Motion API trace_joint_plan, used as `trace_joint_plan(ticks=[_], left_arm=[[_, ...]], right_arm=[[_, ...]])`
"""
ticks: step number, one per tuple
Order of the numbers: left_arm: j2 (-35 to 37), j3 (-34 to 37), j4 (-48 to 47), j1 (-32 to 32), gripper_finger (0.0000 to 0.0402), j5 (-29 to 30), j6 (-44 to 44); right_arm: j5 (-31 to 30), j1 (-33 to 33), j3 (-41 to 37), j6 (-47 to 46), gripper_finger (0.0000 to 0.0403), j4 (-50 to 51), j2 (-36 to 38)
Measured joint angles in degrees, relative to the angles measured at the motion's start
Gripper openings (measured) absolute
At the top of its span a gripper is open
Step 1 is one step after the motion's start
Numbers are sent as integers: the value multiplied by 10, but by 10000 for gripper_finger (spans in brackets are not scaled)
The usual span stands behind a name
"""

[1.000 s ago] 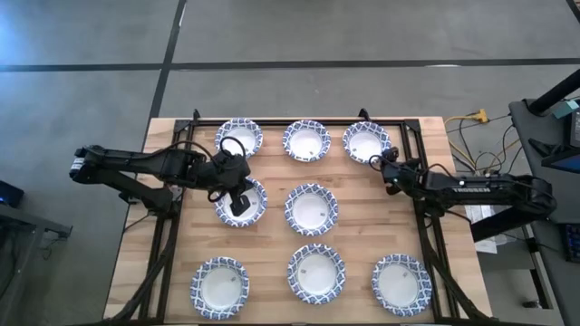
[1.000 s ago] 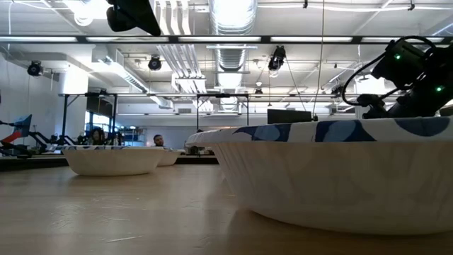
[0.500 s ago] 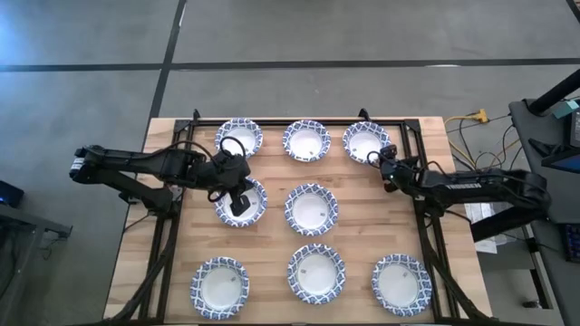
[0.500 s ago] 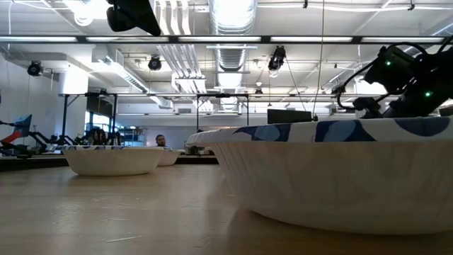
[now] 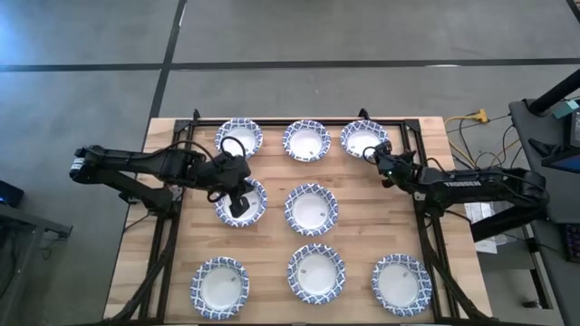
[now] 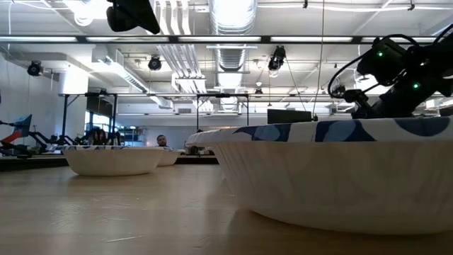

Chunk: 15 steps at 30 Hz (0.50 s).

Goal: Nest bowls inside each other
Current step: Stack the white patterned bowl on top of the center white patterned bowl

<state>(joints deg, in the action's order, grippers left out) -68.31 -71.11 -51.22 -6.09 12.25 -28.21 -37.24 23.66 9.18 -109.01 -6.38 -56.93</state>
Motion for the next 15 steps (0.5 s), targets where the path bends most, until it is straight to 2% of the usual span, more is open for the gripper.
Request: trace_joint_plan(ticks=[7,15], left_arm=[[0,0,3,0,0,0,-1],[0,0,16,0,0,-1,-1]], right_arm=[[2,-1,7,32,58,1,21],[-8,-1,56,166,57,1,62]])
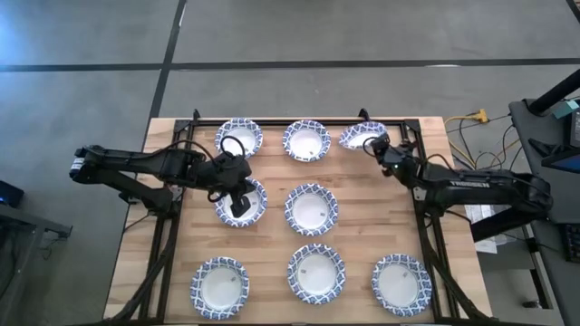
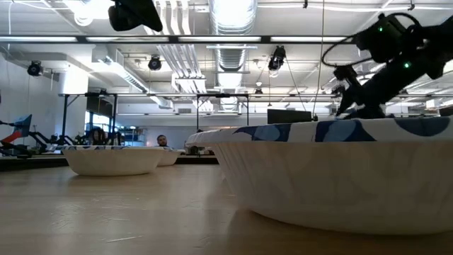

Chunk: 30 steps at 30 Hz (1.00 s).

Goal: Nest bowls inside each other
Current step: Stack the white patterned bowl on top of the center white patterned bowl

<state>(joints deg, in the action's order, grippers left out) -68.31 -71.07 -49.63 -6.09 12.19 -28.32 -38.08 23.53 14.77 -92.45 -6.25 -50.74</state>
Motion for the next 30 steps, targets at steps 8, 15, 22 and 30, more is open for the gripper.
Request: trace_joint_plan(ticks=[8,15,22,30], left_arm=[[0,2,13,0,0,0,0],[0,2,18,0,0,-4,0],[0,2,23,0,0,-11,-13],[0,2,23,0,0,-11,-13]], right_arm=[[-9,0,50,48,56,48,11],[42,-12,69,-25,59,181,13],[64,-67,45,-100,90,185,23],[60,-132,27,-251,130,253,22]])
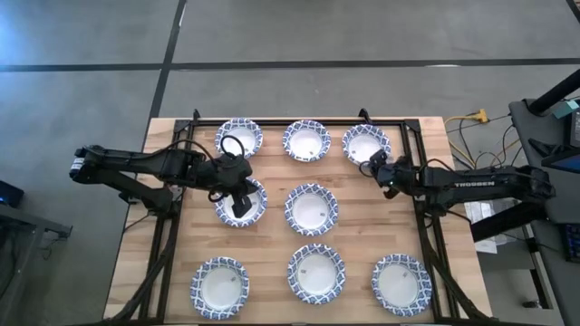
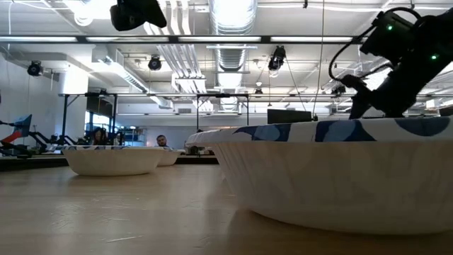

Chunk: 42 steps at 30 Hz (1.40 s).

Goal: Nest bowls inside each other
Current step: Stack the white patterned bowl on top of the center white patterned bowl

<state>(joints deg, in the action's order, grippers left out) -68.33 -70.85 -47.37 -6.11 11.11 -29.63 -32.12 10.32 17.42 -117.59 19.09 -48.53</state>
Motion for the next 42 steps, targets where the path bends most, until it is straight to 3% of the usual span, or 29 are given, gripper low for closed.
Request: trace_joint_plan(ticks=[9,28,42], left_arm=[[-1,0,4,0,0,0,4],[-1,1,5,0,0,0,0],[-1,1,7,-1,0,-6,-1]], right_arm=[[-39,6,-19,-37,161,30,0],[-39,142,-57,2,143,-37,-3],[-2,156,-54,21,121,-157,-144]])
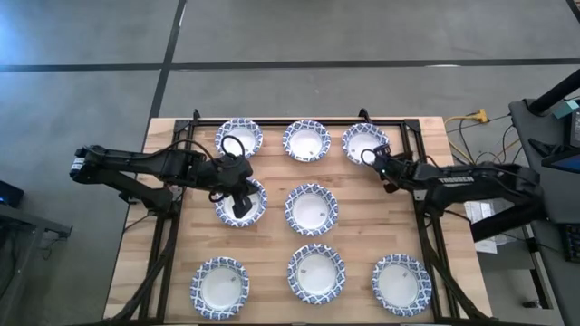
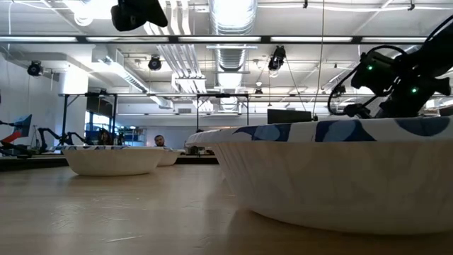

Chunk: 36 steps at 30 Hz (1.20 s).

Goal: Nest bowls inside each other
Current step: Stack the white patterned bowl on top of the center white patterned bowl

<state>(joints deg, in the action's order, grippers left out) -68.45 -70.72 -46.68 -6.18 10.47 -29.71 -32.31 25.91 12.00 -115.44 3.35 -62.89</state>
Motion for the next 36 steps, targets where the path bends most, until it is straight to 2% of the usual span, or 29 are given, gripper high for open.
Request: trace_joint_plan(ticks=[9,17,25,28,31,34,36], left_arm=[[0,0,-1,0,0,-10,-1],[0,0,-1,1,0,-10,-1],[0,0,-1,1,0,-10,-1],[0,0,-1,1,0,-10,-1],[0,0,-1,1,0,-10,-1],[0,0,0,1,0,-10,1],[0,0,1,1,0,-10,3]], right_arm=[[8,0,16,66,17,-81,-48],[8,0,19,110,10,-87,-4],[10,-7,56,256,9,-83,112],[56,-16,79,339,9,-81,159],[146,-31,110,404,9,-64,186],[227,-58,158,429,9,-12,192],[258,-80,196,439,9,46,183]])
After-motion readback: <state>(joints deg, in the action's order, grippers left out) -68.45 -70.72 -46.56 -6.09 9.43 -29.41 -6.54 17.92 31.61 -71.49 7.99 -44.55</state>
